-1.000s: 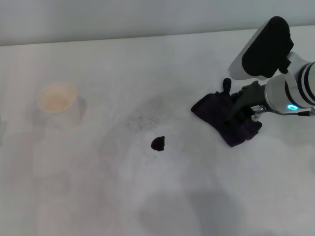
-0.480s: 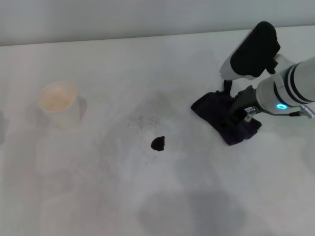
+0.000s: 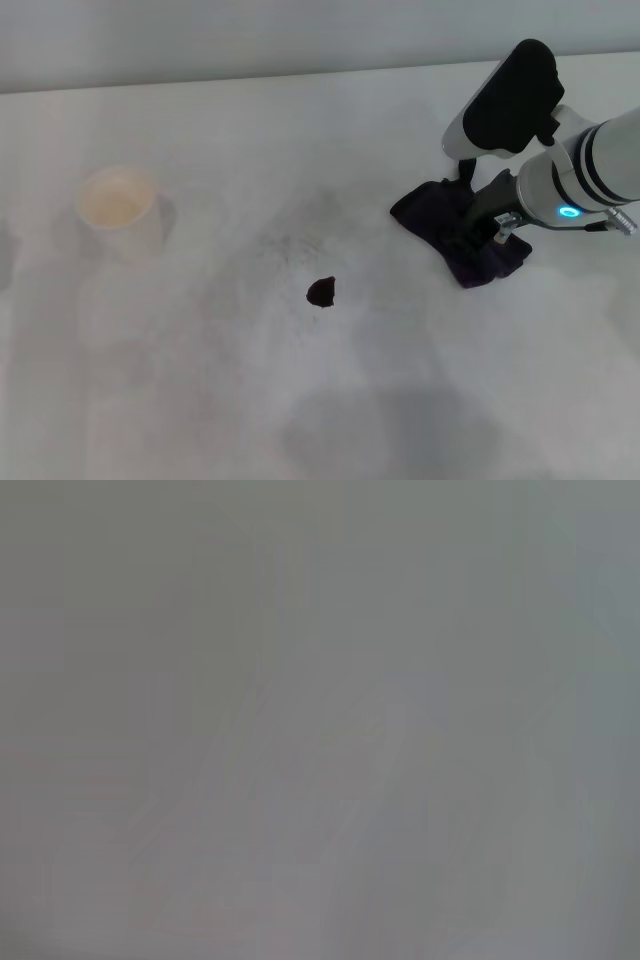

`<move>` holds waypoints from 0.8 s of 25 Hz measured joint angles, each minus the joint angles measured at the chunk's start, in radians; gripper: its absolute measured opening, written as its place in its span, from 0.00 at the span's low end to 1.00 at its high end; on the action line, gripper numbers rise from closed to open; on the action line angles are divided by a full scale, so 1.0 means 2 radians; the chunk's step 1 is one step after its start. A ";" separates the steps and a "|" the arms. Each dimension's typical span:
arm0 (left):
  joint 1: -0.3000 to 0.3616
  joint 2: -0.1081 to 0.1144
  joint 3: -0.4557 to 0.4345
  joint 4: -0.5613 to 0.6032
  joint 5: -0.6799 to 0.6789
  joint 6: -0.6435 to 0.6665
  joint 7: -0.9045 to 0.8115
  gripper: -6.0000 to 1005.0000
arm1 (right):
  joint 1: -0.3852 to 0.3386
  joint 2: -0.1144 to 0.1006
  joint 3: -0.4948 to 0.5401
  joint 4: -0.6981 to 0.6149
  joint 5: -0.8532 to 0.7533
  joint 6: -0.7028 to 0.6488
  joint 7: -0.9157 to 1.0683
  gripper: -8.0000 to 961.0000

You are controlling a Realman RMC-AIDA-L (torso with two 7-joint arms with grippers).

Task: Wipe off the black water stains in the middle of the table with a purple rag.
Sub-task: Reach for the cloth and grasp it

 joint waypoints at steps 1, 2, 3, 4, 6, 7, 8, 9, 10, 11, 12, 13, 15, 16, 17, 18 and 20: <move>-0.001 0.000 0.000 0.000 0.000 0.000 0.000 0.89 | 0.000 0.000 0.000 0.000 0.000 0.000 0.000 0.37; -0.002 0.000 0.000 0.000 0.000 0.000 0.000 0.89 | 0.000 0.000 0.000 0.000 0.001 0.000 0.000 0.35; -0.003 0.000 0.000 0.000 0.000 0.000 0.000 0.89 | 0.000 0.000 0.002 0.000 0.001 0.000 0.001 0.32; -0.003 0.000 0.000 0.000 0.000 0.000 0.000 0.89 | 0.000 0.000 0.003 0.000 0.001 0.000 0.001 0.30; -0.004 0.000 0.000 0.000 0.000 0.000 0.000 0.89 | 0.000 0.000 0.005 0.000 0.001 0.000 0.001 0.24; -0.004 0.000 0.000 -0.001 -0.001 0.000 0.000 0.89 | 0.000 0.000 0.005 0.000 0.001 -0.001 0.001 0.22; -0.004 0.000 0.000 -0.003 -0.001 0.000 0.000 0.89 | 0.000 0.000 0.006 0.001 0.001 -0.001 0.002 0.19; -0.004 0.000 0.000 -0.004 -0.002 0.000 0.000 0.89 | -0.001 0.000 0.007 0.001 0.001 -0.002 0.002 0.17; -0.004 0.000 0.000 -0.005 -0.002 0.000 0.000 0.89 | -0.001 0.000 0.009 0.001 0.001 -0.002 0.002 0.16; -0.004 0.000 0.000 -0.005 -0.002 0.000 0.000 0.89 | -0.002 0.001 0.011 0.001 0.001 -0.003 0.002 0.14; -0.004 0.000 0.000 -0.005 -0.002 0.000 0.000 0.89 | -0.002 0.001 0.012 0.001 0.001 -0.003 0.002 0.13; -0.003 0.000 0.000 -0.006 -0.002 0.000 0.000 0.89 | -0.002 0.001 0.013 0.001 0.001 -0.003 0.003 0.12; -0.002 0.000 0.000 -0.006 -0.001 0.000 0.000 0.89 | -0.003 0.001 0.013 0.001 0.001 -0.003 0.003 0.10; -0.002 0.000 0.000 -0.006 -0.001 0.000 0.000 0.89 | -0.003 0.001 0.013 0.001 0.001 -0.004 0.003 0.11; -0.002 0.000 0.000 -0.006 -0.001 0.000 0.000 0.89 | -0.003 0.002 0.013 0.001 0.001 -0.004 0.003 0.11; -0.002 0.000 0.000 -0.006 -0.001 0.000 0.000 0.89 | -0.003 0.002 0.013 0.001 0.001 -0.004 0.003 0.12; -0.002 0.000 0.000 -0.006 0.000 0.000 0.000 0.89 | -0.003 0.002 0.012 0.002 0.001 -0.004 0.003 0.13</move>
